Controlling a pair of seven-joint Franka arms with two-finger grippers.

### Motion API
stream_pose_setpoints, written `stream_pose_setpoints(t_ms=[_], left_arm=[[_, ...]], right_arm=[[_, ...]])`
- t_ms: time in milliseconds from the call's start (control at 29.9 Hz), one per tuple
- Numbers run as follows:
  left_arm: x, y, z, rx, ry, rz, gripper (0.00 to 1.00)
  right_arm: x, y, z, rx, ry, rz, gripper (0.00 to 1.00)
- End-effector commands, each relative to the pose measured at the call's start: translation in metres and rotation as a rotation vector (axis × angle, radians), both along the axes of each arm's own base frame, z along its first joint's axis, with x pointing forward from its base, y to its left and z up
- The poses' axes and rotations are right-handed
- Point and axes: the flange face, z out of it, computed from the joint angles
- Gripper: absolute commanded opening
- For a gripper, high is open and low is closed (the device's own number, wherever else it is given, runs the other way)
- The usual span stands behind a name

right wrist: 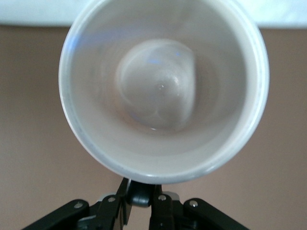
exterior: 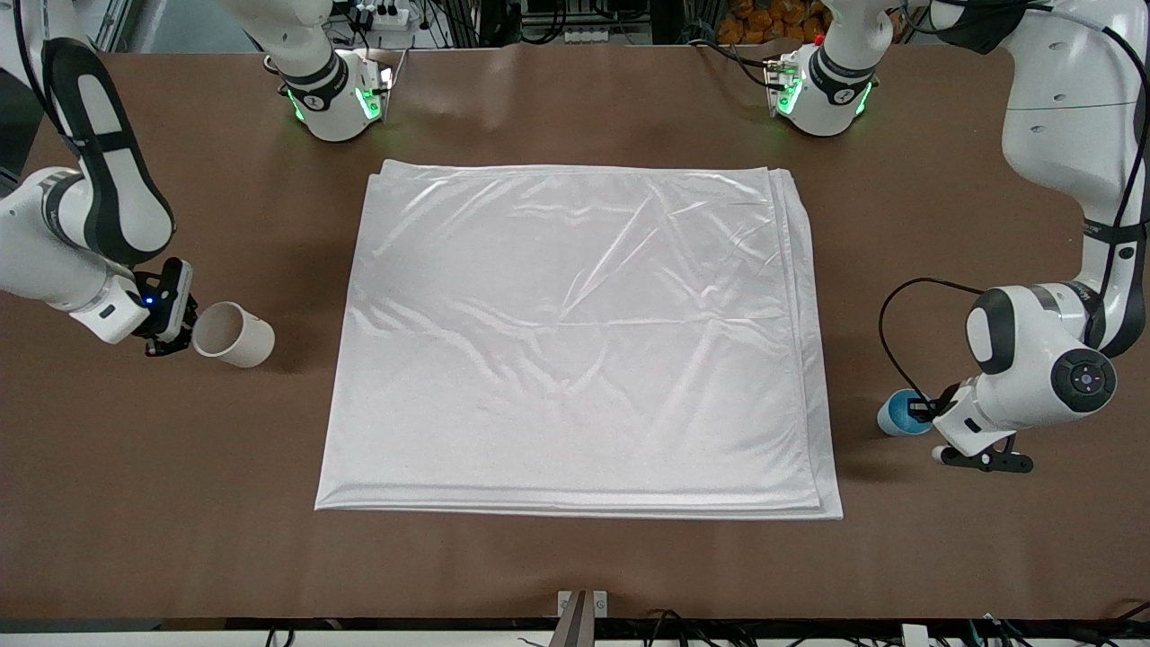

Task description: Place blue cup into white mug on cloth

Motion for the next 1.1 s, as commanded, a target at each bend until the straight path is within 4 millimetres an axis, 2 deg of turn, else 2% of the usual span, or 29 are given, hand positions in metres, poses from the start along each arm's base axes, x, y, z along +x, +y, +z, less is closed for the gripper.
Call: stream_pose_setpoints(t_ms=[0, 67, 200, 334, 535, 635, 835, 1002, 1069], left_arm=[[0.003, 0.001, 0.023, -0.002, -0.030, 0.017, 0.00], [0.003, 0.000, 0.038, -0.003, -0.042, 0.017, 0.00], [0.002, -0.006, 0.062, -0.015, -0.036, 0.026, 0.00], [0.002, -0.018, 0.075, -0.038, -0.024, 0.063, 0.00], [0.001, -0.066, 0.091, -0.032, 0.009, 0.103, 0.00], [-0.003, -0.088, 0.096, -0.028, 0.024, 0.123, 0.00], [-0.009, -0.131, 0.104, -0.023, 0.029, 0.155, 0.00], [-0.015, -0.165, 0.109, -0.020, 0.027, 0.187, 0.00], [-0.018, -0.178, 0.108, -0.016, 0.033, 0.196, 0.00]], right_arm=[[0.014, 0.049, 0.036, 0.048, -0.009, 0.028, 0.00], [0.020, 0.070, 0.042, 0.057, 0.001, 0.025, 0.00], [0.027, 0.132, 0.049, 0.056, 0.012, 0.077, 0.00], [0.027, 0.186, 0.053, 0.052, 0.020, 0.078, 0.00], [0.020, 0.260, 0.055, 0.009, 0.030, 0.088, 0.00], [0.013, 0.310, 0.058, -0.020, 0.026, 0.086, 0.00], [-0.004, 0.396, 0.047, -0.082, 0.032, 0.011, 0.00], [-0.025, 0.448, 0.030, -0.117, 0.034, -0.043, 0.00], [-0.027, 0.467, 0.022, -0.123, 0.031, -0.053, 0.00]])
